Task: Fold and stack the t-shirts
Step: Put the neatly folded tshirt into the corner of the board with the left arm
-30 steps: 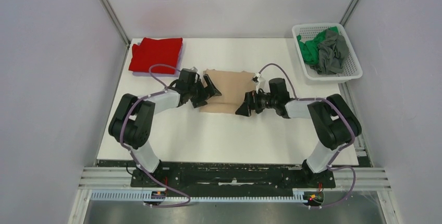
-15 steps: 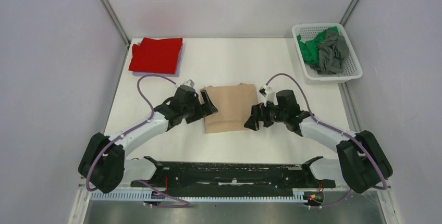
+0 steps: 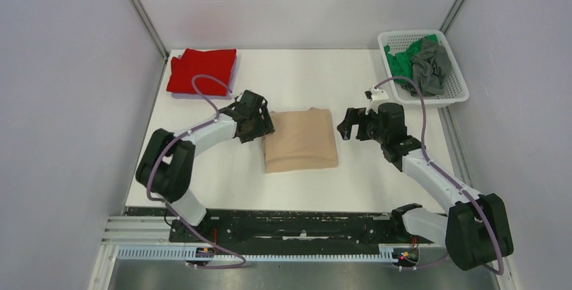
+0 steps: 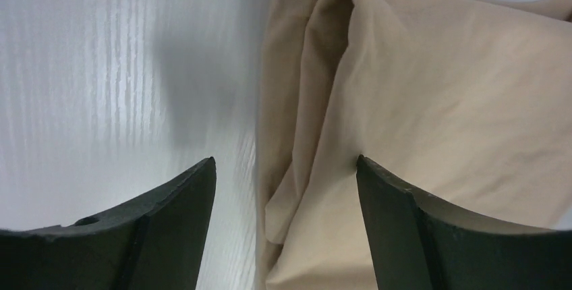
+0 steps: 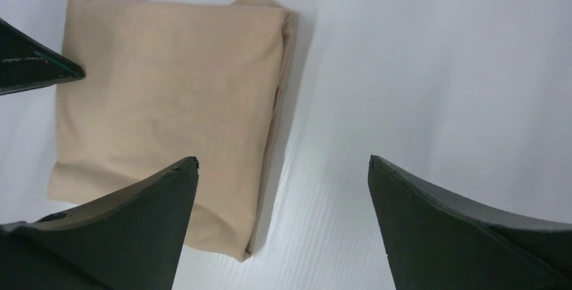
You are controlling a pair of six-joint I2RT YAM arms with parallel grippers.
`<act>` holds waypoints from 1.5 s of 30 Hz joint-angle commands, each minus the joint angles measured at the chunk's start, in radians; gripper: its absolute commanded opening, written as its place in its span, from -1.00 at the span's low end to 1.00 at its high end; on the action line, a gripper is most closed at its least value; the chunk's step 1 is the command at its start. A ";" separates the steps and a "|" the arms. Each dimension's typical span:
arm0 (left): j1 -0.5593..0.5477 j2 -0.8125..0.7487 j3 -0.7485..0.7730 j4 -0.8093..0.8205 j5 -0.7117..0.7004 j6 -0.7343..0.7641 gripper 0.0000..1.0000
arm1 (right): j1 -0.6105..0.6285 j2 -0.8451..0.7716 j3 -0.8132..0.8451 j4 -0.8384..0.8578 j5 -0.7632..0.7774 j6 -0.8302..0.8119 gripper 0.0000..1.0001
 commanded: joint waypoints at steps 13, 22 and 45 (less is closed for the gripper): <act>-0.007 0.352 0.286 -0.112 -0.029 0.138 -0.96 | -0.054 0.053 0.064 -0.064 0.088 -0.058 0.96; 0.012 0.396 0.580 -0.178 -0.447 0.425 -0.96 | -0.062 0.056 0.083 -0.069 0.185 -0.100 0.96; 0.190 0.524 1.009 0.104 -0.711 1.208 -0.96 | -0.064 0.065 0.089 -0.102 0.398 -0.156 0.96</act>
